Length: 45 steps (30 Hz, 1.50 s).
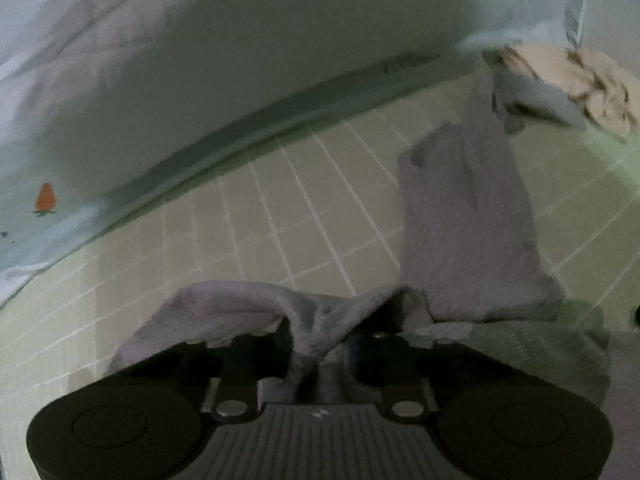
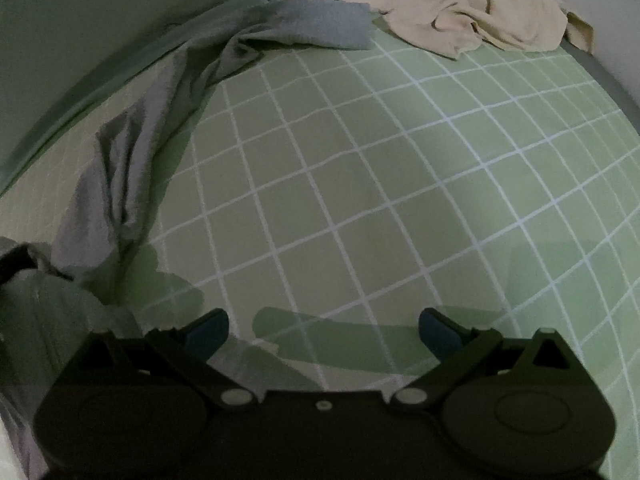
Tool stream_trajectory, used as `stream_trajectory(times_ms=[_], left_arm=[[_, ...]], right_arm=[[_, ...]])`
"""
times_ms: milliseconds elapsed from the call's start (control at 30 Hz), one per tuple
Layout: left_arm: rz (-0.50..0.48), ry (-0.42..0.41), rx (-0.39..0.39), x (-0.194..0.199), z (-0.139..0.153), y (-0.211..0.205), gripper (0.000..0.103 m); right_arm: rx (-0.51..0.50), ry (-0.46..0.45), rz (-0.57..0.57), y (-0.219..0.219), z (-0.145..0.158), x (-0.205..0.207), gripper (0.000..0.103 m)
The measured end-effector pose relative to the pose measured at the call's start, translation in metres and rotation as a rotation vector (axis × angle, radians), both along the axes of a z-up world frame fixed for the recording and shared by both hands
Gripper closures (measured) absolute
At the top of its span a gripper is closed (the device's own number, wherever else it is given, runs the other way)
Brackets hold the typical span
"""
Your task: Fold clothes
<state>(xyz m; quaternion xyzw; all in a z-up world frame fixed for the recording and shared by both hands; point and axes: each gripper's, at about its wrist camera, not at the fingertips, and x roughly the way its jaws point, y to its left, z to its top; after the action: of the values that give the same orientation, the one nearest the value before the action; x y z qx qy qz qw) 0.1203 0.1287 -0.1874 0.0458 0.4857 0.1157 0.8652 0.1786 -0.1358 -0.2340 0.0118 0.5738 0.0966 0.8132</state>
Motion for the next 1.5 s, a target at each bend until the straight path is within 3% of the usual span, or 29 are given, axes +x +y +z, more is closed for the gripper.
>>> stream_trajectory(times_ms=[333, 433, 667, 833, 1033, 1500], left_arm=[[0.222, -0.200, -0.120, -0.131, 0.082, 0.022, 0.082], [0.321, -0.181, -0.165, -0.185, 0.076, 0.033, 0.082], [0.503, -0.063, -0.377, -0.266, 0.019, 0.053, 0.083], [0.504, -0.055, -0.406, -0.281, 0.015, 0.058, 0.081], [0.483, -0.069, -0.424, -0.289, 0.023, 0.064, 0.077], [0.493, -0.068, -0.370, -0.247, 0.062, 0.084, 0.060]], right_arm=[[-0.019, -0.055, 0.091, 0.029, 0.030, -0.045, 0.000], [-0.031, -0.062, 0.135, 0.043, 0.035, -0.070, 0.000], [-0.093, -0.008, 0.234, 0.070, 0.018, -0.142, 0.001], [-0.119, 0.015, 0.226, 0.073, 0.011, -0.169, 0.001], [-0.154, -0.013, 0.207, 0.080, 0.022, -0.173, 0.000], [-0.093, -0.043, 0.178, 0.096, 0.051, -0.150, 0.000]])
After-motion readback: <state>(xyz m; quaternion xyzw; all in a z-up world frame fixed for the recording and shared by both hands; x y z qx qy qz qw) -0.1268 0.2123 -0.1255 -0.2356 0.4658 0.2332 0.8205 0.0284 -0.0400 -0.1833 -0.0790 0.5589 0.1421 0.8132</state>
